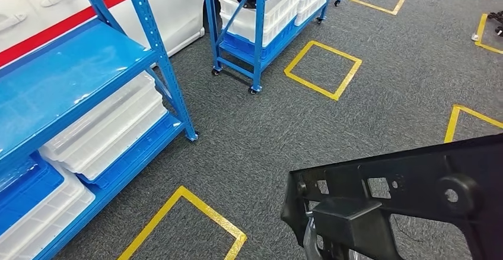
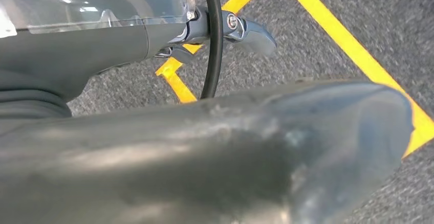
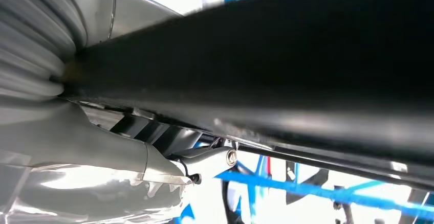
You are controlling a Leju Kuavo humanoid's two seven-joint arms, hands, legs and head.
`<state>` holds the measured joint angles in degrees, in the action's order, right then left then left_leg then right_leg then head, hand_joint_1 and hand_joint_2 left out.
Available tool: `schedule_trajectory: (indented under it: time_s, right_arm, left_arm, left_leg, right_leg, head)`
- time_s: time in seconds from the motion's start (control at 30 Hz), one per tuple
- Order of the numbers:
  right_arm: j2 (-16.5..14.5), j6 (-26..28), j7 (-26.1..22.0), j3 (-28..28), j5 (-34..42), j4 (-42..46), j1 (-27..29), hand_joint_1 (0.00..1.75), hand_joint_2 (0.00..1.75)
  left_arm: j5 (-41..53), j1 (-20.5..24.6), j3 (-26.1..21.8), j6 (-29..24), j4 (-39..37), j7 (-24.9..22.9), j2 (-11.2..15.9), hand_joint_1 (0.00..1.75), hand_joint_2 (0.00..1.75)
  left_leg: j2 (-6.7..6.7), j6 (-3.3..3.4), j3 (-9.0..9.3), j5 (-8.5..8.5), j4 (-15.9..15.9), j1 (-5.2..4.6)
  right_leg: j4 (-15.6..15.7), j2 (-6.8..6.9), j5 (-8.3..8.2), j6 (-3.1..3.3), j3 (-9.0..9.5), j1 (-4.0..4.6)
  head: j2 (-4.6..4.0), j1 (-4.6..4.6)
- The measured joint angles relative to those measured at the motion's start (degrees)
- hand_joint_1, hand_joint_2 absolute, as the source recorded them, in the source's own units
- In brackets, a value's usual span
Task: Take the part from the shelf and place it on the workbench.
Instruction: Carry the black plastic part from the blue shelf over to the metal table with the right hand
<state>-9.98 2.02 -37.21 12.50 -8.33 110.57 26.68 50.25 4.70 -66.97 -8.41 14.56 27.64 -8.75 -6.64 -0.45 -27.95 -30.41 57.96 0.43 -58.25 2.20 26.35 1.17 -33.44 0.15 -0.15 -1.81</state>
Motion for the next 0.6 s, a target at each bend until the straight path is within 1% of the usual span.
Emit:
schedule_trajectory:
  time_s: [0.03, 0.07, 0.1, 0.13, 0.17, 0.2, 0.23, 0.27, 0.3, 0.33, 0.37, 0.4, 0.43, 0.47, 0.5, 0.53, 0.57, 0.6]
  right_arm:
    - [-0.2, -0.1, 0.0, -0.2, 0.0, 0.0, 0.1, 1.75, 1.75]
    - [-0.3, -0.1, 0.0, -0.3, 0.0, 0.1, 0.2, 1.75, 1.75]
    - [-0.5, -0.1, -0.1, -0.3, 0.0, 0.1, 0.3, 1.75, 1.75]
    - [-0.7, -0.2, -0.1, -0.4, 0.0, 0.1, 0.3, 1.75, 1.75]
    - [-0.7, -0.4, 0.0, -0.6, 0.0, 0.0, 0.3, 1.75, 1.75]
    - [-0.8, -0.6, 0.0, -0.7, 0.0, 0.0, 0.4, 1.75, 1.75]
    - [-0.8, -0.7, 0.0, -0.9, 0.1, 0.0, 0.4, 1.75, 1.75]
    - [-0.9, -0.9, 0.0, -1.0, 0.1, 0.0, 0.5, 1.75, 1.75]
    - [-1.0, -1.0, 0.0, -1.2, 0.1, 0.0, 0.5, 1.75, 1.75]
    - [-1.2, -1.0, 0.0, -1.4, 0.1, 0.0, 0.5, 1.75, 1.75]
    - [-1.3, -1.0, 0.0, -1.5, 0.0, 0.0, 0.5, 1.75, 1.75]
    - [-1.4, -1.1, 0.0, -1.7, 0.0, 0.0, 0.5, 1.75, 1.75]
    - [-1.5, -1.2, -0.1, -1.8, 0.0, 0.0, 0.6, 1.75, 1.75]
    - [-1.6, -1.3, 0.0, -1.9, -0.1, 0.0, 0.7, 1.75, 1.75]
    - [-1.7, -1.5, 0.0, -2.2, -0.2, 0.0, 0.9, 1.75, 1.75]
    - [-1.8, -1.7, 0.0, -2.4, -0.3, 0.1, 1.0, 1.75, 1.75]
    - [-1.9, -1.9, 0.0, -2.7, -0.5, 0.1, 1.0, 1.75, 1.75]
    - [-2.0, -2.0, 0.1, -3.0, -0.6, 0.1, 1.1, 1.75, 1.75]
  left_arm:
    - [0.0, 0.0, 0.0, 0.0, 0.0, -0.1, 0.0, 0.0, 0.0]
    - [0.0, 0.0, 0.0, 0.0, 0.0, -0.2, 0.1, 0.0, 0.0]
    - [0.0, 0.0, 0.0, 0.0, 0.0, -0.3, 0.1, 0.0, 0.0]
    - [0.0, -0.2, 0.0, 0.0, 0.0, -0.4, 0.1, 0.0, 0.0]
    - [0.0, -0.4, -0.1, 0.0, 0.0, -0.4, 0.1, 0.0, 0.0]
    - [0.0, -0.5, -0.1, -0.1, 0.0, -0.5, 0.1, 0.0, 0.0]
    - [-0.1, -0.5, -0.1, -0.1, 0.0, -0.4, 0.1, 0.0, 0.0]
    - [-0.1, -0.5, -0.1, -0.1, 0.0, -0.4, 0.1, 0.0, 0.0]
    - [-0.1, -0.5, -0.1, -0.1, 0.0, -0.4, 0.1, 0.0, 0.0]
    - [-0.1, -0.4, -0.1, -0.1, 0.0, -0.3, 0.1, 0.0, 0.0]
    - [0.0, -0.4, -0.1, -0.1, 0.0, -0.2, 0.1, 0.0, 0.0]
    - [0.0, -0.4, -0.1, -0.1, 0.0, -0.2, 0.1, 0.0, 0.0]
    - [0.0, -0.4, -0.1, -0.1, 0.0, -0.1, 0.1, 0.0, 0.0]
    - [0.1, -0.4, -0.1, -0.1, 0.0, -0.1, 0.0, 0.0, 0.0]
    - [0.1, -0.3, -0.1, -0.1, 0.0, 0.0, -0.2, 0.0, 0.0]
    - [0.2, -0.3, -0.1, -0.2, 0.0, 0.0, -0.3, 0.0, 0.0]
    - [0.2, -0.3, -0.1, -0.2, 0.0, 0.0, -0.4, 0.0, 0.0]
    - [0.3, -0.3, -0.1, -0.3, 0.0, 0.1, -0.4, 0.0, 0.0]
  left_leg:
    - [1.25, -0.21, -0.47, -1.08, 1.4, 0.1]
    - [2.91, -0.37, -1.54, -2.69, 3.9, 0.24]
    - [4.66, -0.49, -3.09, -4.6, 7.4, 0.36]
    - [5.63, -0.58, -4.97, -6.35, 11.3, 0.43]
    - [6.0, -0.67, -6.49, -7.2, 14.3, 0.45]
    - [6.15, -0.72, -7.25, -6.9, 15.4, 0.45]
    - [6.25, -0.73, -7.08, -5.5, 14.5, 0.47]
    - [6.58, -0.71, -5.92, -3.19, 11.4, 0.53]
    - [7.58, -0.64, -4.38, -1.12, 7.6, 0.66]
    - [8.92, -0.56, -3.08, 0.26, 4.3, 0.78]
    - [10.02, -0.44, -2.25, 0.98, 2.0, 0.84]
    - [10.77, -0.28, -1.97, 0.96, 1.2, 0.82]
    - [10.66, -0.07, -1.93, 0.95, 1.0, 0.68]
    - [9.99, 0.28, -1.88, 1.14, 0.9, 0.72]
    - [9.31, 0.65, -1.74, 1.35, 0.7, 0.77]
    - [8.56, 1.09, -1.6, 1.58, 0.4, 0.84]
    - [7.81, 1.45, -1.56, 1.75, 0.1, 0.92]
    - [7.05, 1.66, -1.53, 1.8, 0.0, 0.8]
  right_leg:
    - [0.3, -0.62, -0.2, 0.38, 0.13, -0.21]
    - [0.6, -1.22, -0.35, 0.71, 0.28, -0.42]
    - [0.7, -1.82, -0.37, 0.9, 0.28, -0.38]
    - [0.6, -2.53, -0.38, 1.03, 0.25, -0.35]
    - [0.6, -3.36, -0.36, 1.06, 0.25, -0.33]
    - [0.5, -4.22, -0.34, 1.06, 0.27, -0.31]
    - [0.3, -5.1, -0.29, 1.0, 0.29, -0.33]
    - [0.0, -5.95, -0.19, 0.86, 0.3, -0.37]
    - [-0.3, -6.72, -0.05, 0.66, 0.25, -0.44]
    - [-0.7, -7.42, 0.11, 0.39, 0.06, -0.42]
    - [-1.1, -8.08, 0.17, 0.06, -0.2, -0.45]
    - [-1.2, -8.7, 0.13, -0.27, -0.48, -0.45]
    - [-1.2, -9.33, -0.02, -0.65, -0.74, -0.47]
    - [-1.2, -9.87, -0.19, -0.99, -0.91, -0.56]
    - [-1.4, -9.4, -0.05, -1.27, -1.13, -0.52]
    - [-2.4, -8.16, 0.61, -1.51, -1.66, -0.48]
    - [-4.5, -6.44, 1.91, -1.71, -2.66, -0.44]
    - [-7.6, -4.52, 3.64, -1.91, -4.17, -0.43]
  head:
    - [0.0, -0.01]
    - [0.0, -0.03]
    - [0.0, -0.03]
    - [0.0, -0.03]
    - [0.0, -0.03]
    - [0.0, -0.03]
    - [0.0, -0.03]
    - [0.0, -0.03]
    - [0.0, -0.03]
    - [0.0, -0.02]
    - [0.0, -0.02]
    - [0.0, -0.01]
    - [0.0, -0.01]
    - [0.0, -0.02]
    - [0.0, 0.0]
    - [0.0, 0.03]
    - [0.0, 0.08]
    - [0.0, 0.11]
